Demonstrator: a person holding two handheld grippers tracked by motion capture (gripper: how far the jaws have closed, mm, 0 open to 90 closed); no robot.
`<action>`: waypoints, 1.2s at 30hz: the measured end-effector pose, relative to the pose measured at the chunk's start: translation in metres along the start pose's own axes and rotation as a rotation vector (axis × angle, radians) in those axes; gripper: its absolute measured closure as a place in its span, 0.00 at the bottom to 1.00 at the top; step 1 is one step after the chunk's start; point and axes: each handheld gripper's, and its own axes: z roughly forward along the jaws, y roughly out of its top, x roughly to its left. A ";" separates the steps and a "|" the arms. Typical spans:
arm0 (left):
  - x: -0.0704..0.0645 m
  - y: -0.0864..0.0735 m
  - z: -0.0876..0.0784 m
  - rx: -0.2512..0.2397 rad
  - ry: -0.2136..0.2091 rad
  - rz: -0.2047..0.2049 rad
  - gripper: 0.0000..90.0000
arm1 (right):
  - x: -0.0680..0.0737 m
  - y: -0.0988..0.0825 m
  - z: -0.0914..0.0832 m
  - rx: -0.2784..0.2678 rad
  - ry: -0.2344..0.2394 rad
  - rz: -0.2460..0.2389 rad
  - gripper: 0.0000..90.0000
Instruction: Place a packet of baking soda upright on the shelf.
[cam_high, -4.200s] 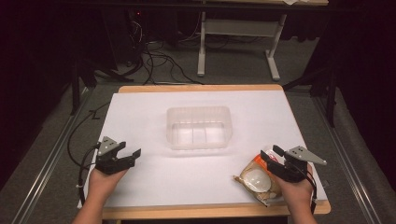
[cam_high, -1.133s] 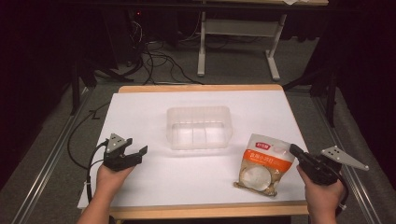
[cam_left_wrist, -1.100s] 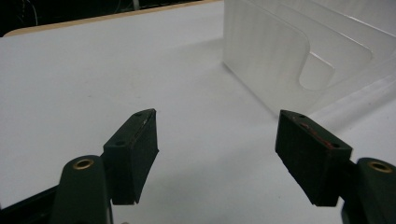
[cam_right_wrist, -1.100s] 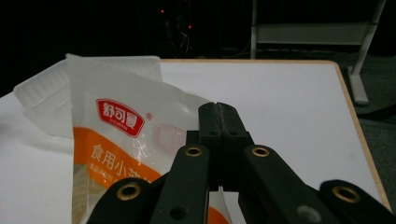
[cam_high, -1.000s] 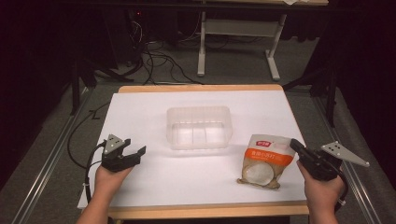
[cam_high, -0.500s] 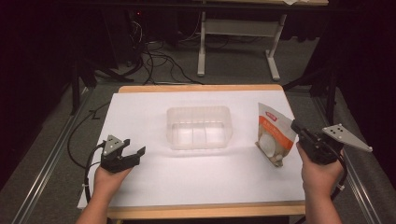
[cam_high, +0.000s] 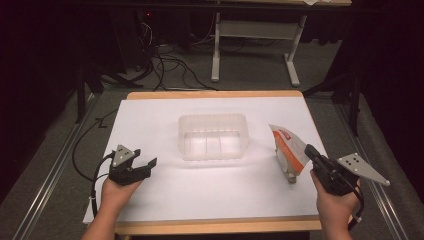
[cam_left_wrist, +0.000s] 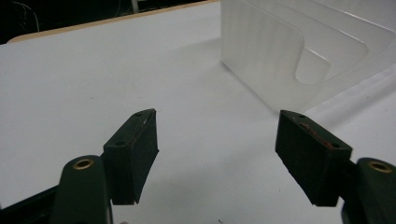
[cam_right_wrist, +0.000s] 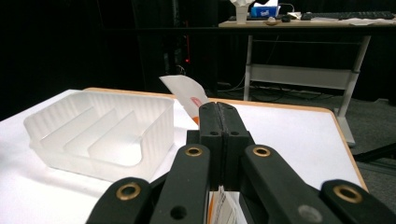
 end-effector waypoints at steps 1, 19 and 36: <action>0.000 0.000 0.000 0.000 0.001 0.001 0.34 | 0.000 -0.002 -0.001 -0.003 0.000 -0.001 1.00; -0.001 0.000 0.000 -0.001 0.000 0.008 0.34 | -0.023 -0.016 -0.020 -0.011 -0.085 0.065 0.98; -0.002 0.000 0.000 0.012 -0.010 0.021 0.33 | -0.015 -0.034 -0.002 0.103 -0.036 0.031 0.79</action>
